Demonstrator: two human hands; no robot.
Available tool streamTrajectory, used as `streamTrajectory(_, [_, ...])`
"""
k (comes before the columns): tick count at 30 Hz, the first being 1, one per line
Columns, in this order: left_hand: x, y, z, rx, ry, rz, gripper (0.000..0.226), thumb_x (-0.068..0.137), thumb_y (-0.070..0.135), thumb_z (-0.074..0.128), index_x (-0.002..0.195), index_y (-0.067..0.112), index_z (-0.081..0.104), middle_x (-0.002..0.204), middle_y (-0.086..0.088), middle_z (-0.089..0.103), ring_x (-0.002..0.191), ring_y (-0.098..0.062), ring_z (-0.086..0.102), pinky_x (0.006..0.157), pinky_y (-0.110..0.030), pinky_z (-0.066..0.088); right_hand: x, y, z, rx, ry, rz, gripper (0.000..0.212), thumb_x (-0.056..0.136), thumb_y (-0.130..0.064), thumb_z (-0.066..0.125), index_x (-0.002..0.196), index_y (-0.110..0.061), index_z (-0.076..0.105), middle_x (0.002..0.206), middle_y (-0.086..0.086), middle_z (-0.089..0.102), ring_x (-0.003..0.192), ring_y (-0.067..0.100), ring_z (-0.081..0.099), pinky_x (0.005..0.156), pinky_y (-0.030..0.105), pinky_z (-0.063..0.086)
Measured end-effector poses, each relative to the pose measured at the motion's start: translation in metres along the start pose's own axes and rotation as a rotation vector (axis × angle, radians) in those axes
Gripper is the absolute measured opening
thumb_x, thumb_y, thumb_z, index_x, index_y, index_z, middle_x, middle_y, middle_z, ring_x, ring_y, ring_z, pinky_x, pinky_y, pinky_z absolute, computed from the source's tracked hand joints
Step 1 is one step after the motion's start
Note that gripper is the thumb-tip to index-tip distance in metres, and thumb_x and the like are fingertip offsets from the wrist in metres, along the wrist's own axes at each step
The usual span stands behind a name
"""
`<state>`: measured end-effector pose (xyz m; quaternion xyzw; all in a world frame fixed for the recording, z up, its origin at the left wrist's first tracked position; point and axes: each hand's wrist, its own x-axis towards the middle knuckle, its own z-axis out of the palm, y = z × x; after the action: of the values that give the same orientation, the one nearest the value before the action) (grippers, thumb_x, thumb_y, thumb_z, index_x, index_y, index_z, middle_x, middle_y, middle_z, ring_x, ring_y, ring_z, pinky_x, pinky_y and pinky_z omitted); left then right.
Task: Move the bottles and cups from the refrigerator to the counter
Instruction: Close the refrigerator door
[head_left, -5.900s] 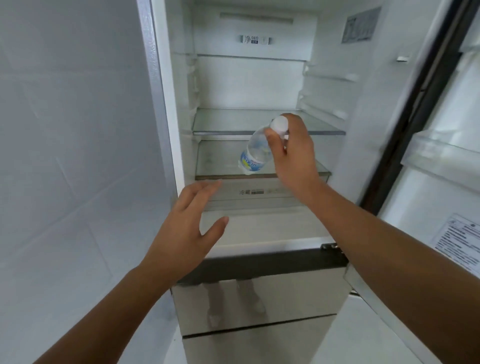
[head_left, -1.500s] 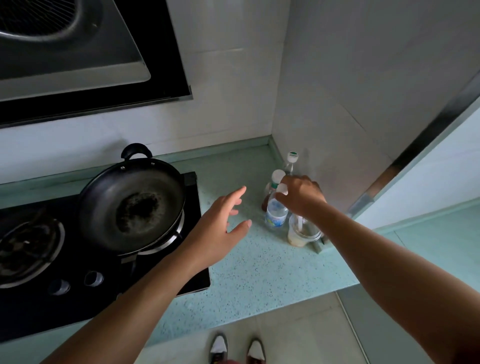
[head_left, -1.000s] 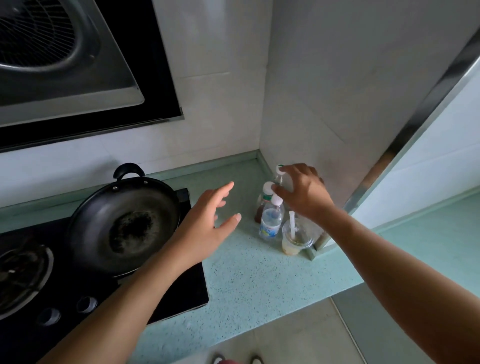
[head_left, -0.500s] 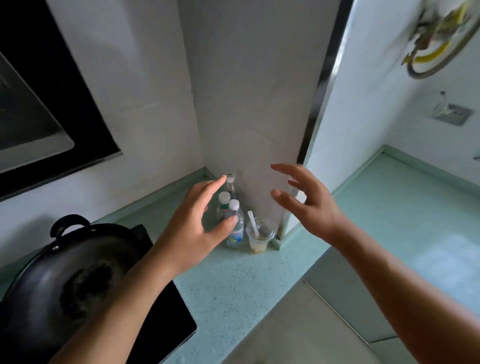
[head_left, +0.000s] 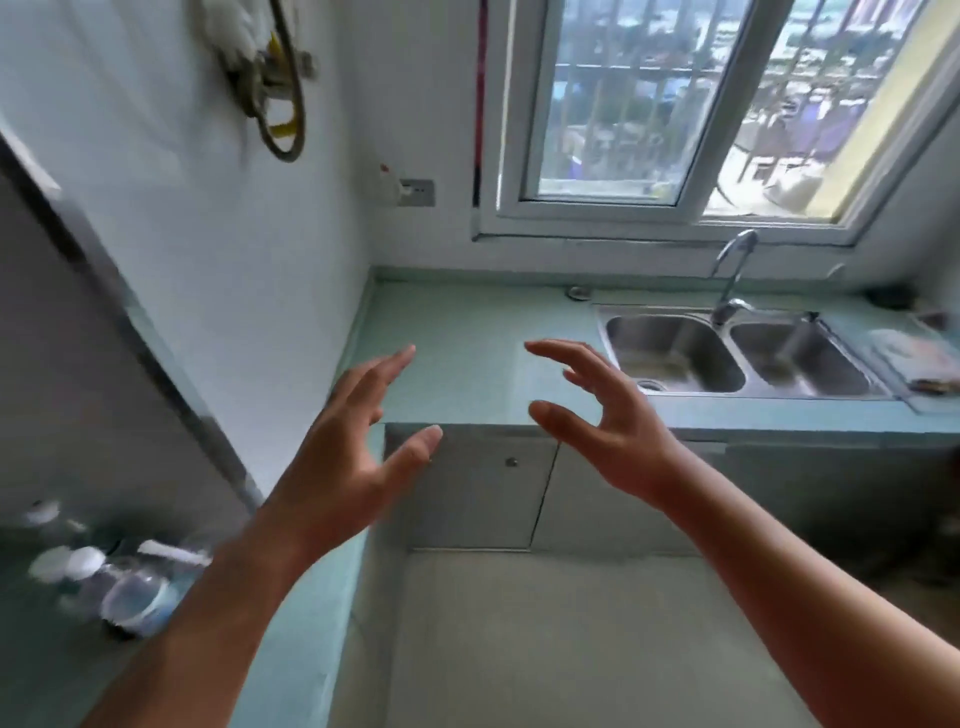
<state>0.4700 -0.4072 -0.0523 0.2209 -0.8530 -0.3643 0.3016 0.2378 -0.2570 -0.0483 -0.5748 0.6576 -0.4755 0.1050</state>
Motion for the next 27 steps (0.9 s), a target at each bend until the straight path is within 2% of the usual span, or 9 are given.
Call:
streamTrajectory(3, [0.031,0.036,0.052,-0.038,-0.096,0.124,0.077,0.081,0.058,0.059,0.152,0.039,0.036,0.143,0.014,0.043,0.132,0.004,0.043,0.104,-0.020,0.042,-0.038,0.014,-0.064,-0.062,0.121,0.037,0.057,0.092,-0.049,0.065,0.143,-0.027,0.056,0.142,-0.007,0.058,0.138,0.013,0.052,0.116,0.044,0.043])
streamTrajectory(7, [0.061,0.085,0.121,-0.088,-0.181,0.250,0.078,0.081,0.057,0.061,0.152,0.035,0.037,0.144,0.013,0.043,0.133,0.006,0.042,0.103,-0.019,0.043,-0.087,0.032,-0.144,-0.116,0.235,0.069,0.058,0.091,-0.046,0.066,0.143,-0.023,0.056,0.141,-0.006,0.059,0.135,0.009,0.054,0.113,0.035,0.045])
streamTrajectory(11, [0.084,0.139,0.202,-0.109,-0.222,0.347,0.073,0.083,0.057,0.059,0.150,0.036,0.038,0.142,0.014,0.043,0.132,0.004,0.044,0.102,-0.019,0.045,-0.139,0.056,-0.223,-0.171,0.325,0.113,0.059,0.091,-0.045,0.067,0.143,-0.019,0.056,0.141,-0.004,0.061,0.133,0.012,0.056,0.113,0.032,0.045])
streamTrajectory(14, [0.098,0.187,0.270,-0.162,-0.248,0.396,0.069,0.084,0.056,0.059,0.148,0.039,0.040,0.140,0.013,0.046,0.127,-0.003,0.051,0.099,-0.027,0.050,-0.181,0.069,-0.285,-0.202,0.397,0.155,0.057,0.090,-0.050,0.065,0.142,-0.027,0.055,0.144,-0.011,0.059,0.137,0.006,0.052,0.113,0.030,0.043])
streamTrajectory(17, [0.108,0.229,0.339,-0.220,-0.280,0.465,0.066,0.085,0.053,0.060,0.147,0.039,0.043,0.133,0.016,0.049,0.125,0.000,0.052,0.100,-0.028,0.051,-0.218,0.077,-0.341,-0.253,0.453,0.185,0.054,0.090,-0.052,0.064,0.141,-0.035,0.053,0.144,-0.024,0.054,0.139,-0.003,0.047,0.115,0.024,0.040])
streamTrajectory(20, [0.116,0.268,0.398,-0.270,-0.345,0.507,0.068,0.085,0.051,0.061,0.148,0.032,0.045,0.132,0.014,0.050,0.122,-0.005,0.054,0.101,-0.031,0.052,-0.250,0.084,-0.391,-0.317,0.513,0.227,0.055,0.091,-0.049,0.064,0.141,-0.028,0.055,0.146,-0.021,0.054,0.139,-0.007,0.046,0.116,0.021,0.038])
streamTrajectory(23, [0.129,0.301,0.447,-0.315,-0.424,0.574,0.067,0.086,0.050,0.062,0.148,0.033,0.044,0.131,0.013,0.051,0.122,-0.009,0.056,0.101,-0.029,0.052,-0.274,0.092,-0.430,-0.360,0.575,0.304,0.050,0.091,-0.045,0.066,0.140,-0.039,0.053,0.144,-0.024,0.054,0.135,-0.009,0.048,0.115,0.016,0.037])
streamTrajectory(25, [0.141,0.321,0.478,-0.333,-0.472,0.617,0.065,0.086,0.051,0.061,0.147,0.039,0.042,0.134,0.018,0.049,0.126,-0.007,0.053,0.100,-0.028,0.052,-0.287,0.096,-0.450,-0.384,0.624,0.363,0.048,0.092,-0.046,0.066,0.138,-0.045,0.052,0.144,-0.020,0.057,0.134,-0.005,0.051,0.108,0.012,0.041])
streamTrajectory(27, [0.155,0.342,0.509,-0.360,-0.525,0.661,0.064,0.086,0.052,0.060,0.147,0.043,0.041,0.135,0.017,0.049,0.127,-0.007,0.052,0.100,-0.028,0.052,-0.298,0.101,-0.468,-0.386,0.678,0.415,0.047,0.092,-0.041,0.065,0.137,-0.041,0.053,0.140,-0.018,0.059,0.125,-0.013,0.053,0.096,0.002,0.040])
